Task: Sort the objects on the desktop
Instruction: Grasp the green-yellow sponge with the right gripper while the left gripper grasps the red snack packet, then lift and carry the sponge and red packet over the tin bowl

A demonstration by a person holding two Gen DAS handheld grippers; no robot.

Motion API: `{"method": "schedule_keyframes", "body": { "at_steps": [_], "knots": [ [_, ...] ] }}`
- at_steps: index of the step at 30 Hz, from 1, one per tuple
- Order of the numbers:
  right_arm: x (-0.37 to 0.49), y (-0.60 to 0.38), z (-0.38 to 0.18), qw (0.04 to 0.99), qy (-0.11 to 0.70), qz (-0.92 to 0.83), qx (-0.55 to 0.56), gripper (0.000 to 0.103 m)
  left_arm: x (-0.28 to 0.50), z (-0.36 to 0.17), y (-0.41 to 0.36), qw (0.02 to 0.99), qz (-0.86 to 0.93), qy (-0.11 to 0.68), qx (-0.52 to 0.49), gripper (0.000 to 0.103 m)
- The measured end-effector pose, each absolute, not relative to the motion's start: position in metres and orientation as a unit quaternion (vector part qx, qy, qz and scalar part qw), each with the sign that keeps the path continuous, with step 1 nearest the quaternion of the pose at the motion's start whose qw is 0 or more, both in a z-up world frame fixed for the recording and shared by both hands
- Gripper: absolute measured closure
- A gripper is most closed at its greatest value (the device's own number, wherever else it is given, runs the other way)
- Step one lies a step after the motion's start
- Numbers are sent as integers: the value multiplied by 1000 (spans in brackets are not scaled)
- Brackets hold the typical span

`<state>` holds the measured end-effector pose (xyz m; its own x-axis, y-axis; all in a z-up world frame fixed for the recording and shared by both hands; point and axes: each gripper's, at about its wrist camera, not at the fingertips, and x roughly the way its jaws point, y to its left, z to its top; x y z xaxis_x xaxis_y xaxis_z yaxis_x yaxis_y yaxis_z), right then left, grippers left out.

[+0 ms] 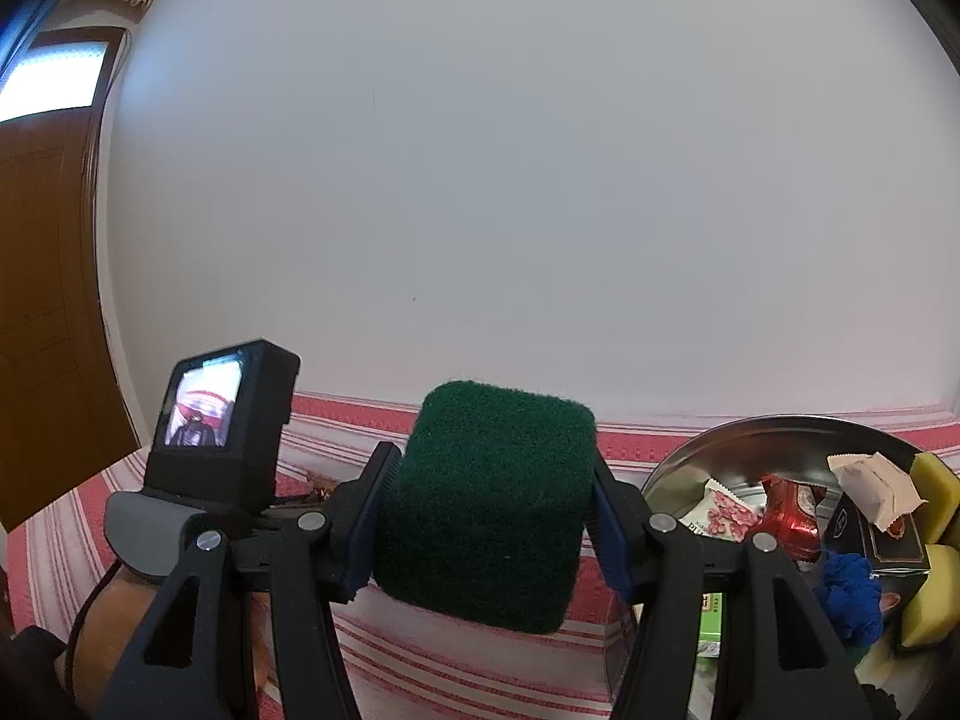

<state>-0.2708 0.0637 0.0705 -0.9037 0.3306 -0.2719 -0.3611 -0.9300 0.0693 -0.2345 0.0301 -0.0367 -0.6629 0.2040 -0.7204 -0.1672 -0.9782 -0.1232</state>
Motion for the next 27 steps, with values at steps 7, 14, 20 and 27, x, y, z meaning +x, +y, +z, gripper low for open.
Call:
{"method": "schedule_keyframes", "body": {
  "at_steps": [7,14,20,27],
  "knots": [
    [-265,64,76,189,37,976,-99,42,-206,-4,31,111,958,-4,-264,67],
    [-266,65,76,203,11,976,-81,42,-199,-1,37,114,962,4,-247,67],
    [-271,76,72,205,16,974,-95,41,-202,1,39,107,963,-11,-246,67],
    [-268,83,70,198,-2,974,-106,42,-188,3,39,126,963,-29,-236,67]
  ]
}}
